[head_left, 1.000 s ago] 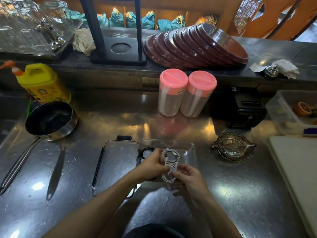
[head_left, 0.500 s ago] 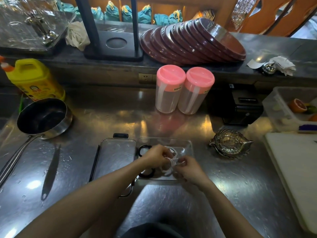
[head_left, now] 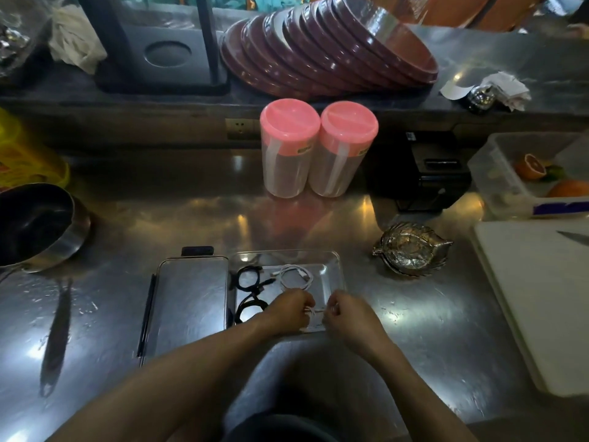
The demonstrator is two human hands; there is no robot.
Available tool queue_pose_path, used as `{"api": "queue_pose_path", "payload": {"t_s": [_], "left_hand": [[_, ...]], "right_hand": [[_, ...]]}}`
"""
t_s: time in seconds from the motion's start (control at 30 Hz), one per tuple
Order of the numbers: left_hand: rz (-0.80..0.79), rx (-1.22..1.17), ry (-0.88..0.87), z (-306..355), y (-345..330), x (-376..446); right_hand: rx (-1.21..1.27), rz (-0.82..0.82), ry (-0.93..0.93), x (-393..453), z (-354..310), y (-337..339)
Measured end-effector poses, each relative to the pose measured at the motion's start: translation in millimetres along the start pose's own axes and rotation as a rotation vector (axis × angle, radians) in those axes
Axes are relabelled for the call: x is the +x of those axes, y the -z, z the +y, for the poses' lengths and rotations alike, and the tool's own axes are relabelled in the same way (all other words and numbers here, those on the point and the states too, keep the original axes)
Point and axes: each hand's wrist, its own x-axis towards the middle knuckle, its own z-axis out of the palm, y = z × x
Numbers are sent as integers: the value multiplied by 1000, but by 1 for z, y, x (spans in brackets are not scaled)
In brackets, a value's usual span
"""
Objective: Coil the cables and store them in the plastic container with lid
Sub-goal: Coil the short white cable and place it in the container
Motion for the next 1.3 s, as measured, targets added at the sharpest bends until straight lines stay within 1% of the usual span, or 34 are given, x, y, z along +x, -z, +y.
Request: {"api": "queue_pose_path", "payload": {"t_s": [0.23, 0.4, 0.57, 0.63, 0.7, 0.83, 1.03, 1.2, 1.3], "left_hand": [[74, 128, -73, -3, 4, -5], [91, 93, 40, -16, 4, -15], [114, 0, 131, -22, 3, -18], [96, -14, 150, -22, 3, -19], [71, -24, 149, -22, 0, -19], [79, -9, 154, -20, 0, -21], [58, 13, 147, -15, 5, -21], [177, -65, 104, -17, 14, -26], [291, -55, 131, -26, 22, -33]], "right_hand": [[-224, -78, 101, 19, -4, -17], [-339, -145, 138, 34, -16, -22], [-373, -160, 147, 48, -20, -29], [-387, -173, 150, 50, -21, -31], [-397, -187, 153, 52, -21, -33], [-395, -194, 149, 53, -19, -38], [-384, -166, 153, 50, -22, -33], [-354, -98, 190, 45, -32, -25], [-313, -56, 200, 44, -46, -19]]}}
